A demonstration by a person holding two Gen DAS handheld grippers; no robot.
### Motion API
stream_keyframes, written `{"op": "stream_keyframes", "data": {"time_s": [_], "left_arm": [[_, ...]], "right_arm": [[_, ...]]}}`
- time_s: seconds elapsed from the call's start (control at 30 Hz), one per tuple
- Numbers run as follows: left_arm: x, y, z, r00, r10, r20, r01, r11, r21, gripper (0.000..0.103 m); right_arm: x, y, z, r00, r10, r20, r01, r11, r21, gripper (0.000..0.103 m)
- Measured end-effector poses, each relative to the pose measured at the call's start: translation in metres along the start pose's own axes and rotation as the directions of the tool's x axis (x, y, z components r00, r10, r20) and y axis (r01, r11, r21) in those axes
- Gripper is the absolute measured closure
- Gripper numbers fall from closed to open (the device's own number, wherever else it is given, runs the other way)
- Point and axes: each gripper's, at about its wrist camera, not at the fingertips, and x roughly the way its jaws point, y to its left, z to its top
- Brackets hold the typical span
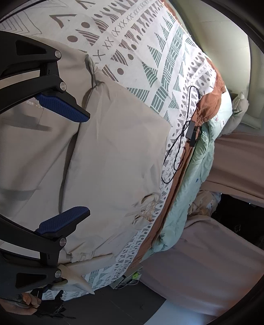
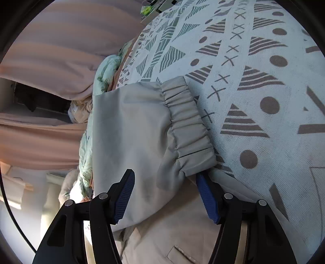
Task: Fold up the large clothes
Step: 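Lift the held sleeve with the right tool, fold it across the jacket body, open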
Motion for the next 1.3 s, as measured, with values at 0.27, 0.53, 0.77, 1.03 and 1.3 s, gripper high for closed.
{"op": "stream_keyframes", "data": {"time_s": [0.27,0.53,0.77,1.03,1.3], "left_arm": [[-0.012,0.010,0.008,1.000,-0.019,0.025,0.020,0.999,-0.026,0.017],[-0.032,0.032,0.026,0.998,-0.030,0.054,0.032,0.999,-0.040,0.017],[-0.046,0.062,0.037,0.994,-0.061,0.090,0.071,0.991,-0.113,0.017],[-0.056,0.087,0.043,0.989,-0.087,0.119,0.110,0.973,-0.202,0.017],[-0.063,0.111,0.046,0.991,-0.064,0.121,0.094,0.962,-0.257,0.017]], "right_arm": [[-0.015,0.018,-0.002,0.994,0.060,0.091,-0.051,0.994,-0.095,0.096],[-0.033,0.116,-0.039,0.972,0.193,0.135,-0.127,0.912,-0.391,0.097],[-0.027,0.202,-0.092,0.970,0.224,0.091,-0.136,0.817,-0.560,0.098],[-0.017,0.276,-0.160,0.973,0.233,0.003,-0.168,0.711,-0.683,0.098],[0.032,0.307,-0.223,0.978,0.183,-0.097,-0.193,0.638,-0.745,0.098]]}}
